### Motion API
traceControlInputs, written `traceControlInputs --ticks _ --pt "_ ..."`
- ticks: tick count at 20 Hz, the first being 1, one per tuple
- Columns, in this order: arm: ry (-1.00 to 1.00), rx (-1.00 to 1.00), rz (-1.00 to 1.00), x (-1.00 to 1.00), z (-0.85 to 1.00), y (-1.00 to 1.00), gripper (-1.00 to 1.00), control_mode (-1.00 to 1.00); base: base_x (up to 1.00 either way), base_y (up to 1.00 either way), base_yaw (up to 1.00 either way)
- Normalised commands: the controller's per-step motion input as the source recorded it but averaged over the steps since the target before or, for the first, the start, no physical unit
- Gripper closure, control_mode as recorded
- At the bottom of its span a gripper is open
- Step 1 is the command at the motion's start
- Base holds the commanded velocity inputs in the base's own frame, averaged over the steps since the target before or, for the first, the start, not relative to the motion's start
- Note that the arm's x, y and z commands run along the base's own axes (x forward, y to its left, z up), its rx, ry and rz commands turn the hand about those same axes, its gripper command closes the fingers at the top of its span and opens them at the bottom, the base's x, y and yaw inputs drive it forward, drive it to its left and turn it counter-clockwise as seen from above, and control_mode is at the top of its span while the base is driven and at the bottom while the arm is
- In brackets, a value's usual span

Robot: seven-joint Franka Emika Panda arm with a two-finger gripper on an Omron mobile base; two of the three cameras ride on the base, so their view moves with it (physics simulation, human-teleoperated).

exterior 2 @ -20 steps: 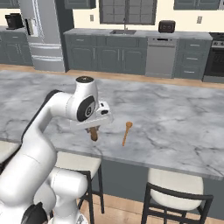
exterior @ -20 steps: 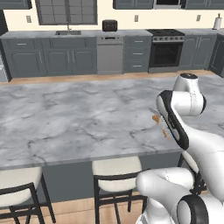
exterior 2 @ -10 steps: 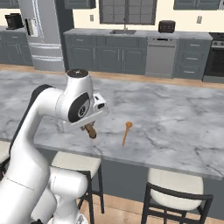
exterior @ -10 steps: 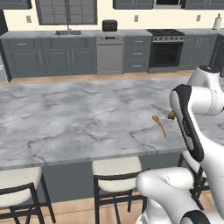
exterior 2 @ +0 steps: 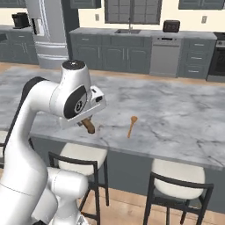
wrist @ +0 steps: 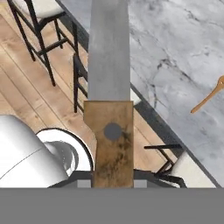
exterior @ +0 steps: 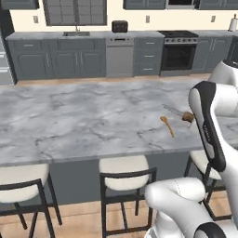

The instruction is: Pick up the metallic utensils from the counter and place them in the open drawer. Make sure not to pick up any wooden utensils.

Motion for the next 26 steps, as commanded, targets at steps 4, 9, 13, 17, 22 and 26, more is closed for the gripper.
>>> traceControlInputs --ticks 4,9,13,17,22,26 --pt "0.00 0.00 0.00 0.00 0.00 0.00 1.00 1.00 -1.00 0.61 0.04" --pt "0.00 0.00 0.00 0.00 0.00 0.00 1.00 1.00 -0.57 1.00 0.06" --pt "0.00 0.00 0.00 0.00 0.00 0.00 1.00 1.00 -0.05 1.00 0.00" --pt "0.00 0.00 0.00 0.00 0.00 0.00 1.00 1.00 0.00 1.00 -0.02" --pt "0.00 0.00 0.00 0.00 0.00 0.00 1.00 1.00 0.00 1.00 0.00" --pt "0.00 0.00 0.00 0.00 0.00 0.00 1.00 1.00 0.01 1.00 0.00"
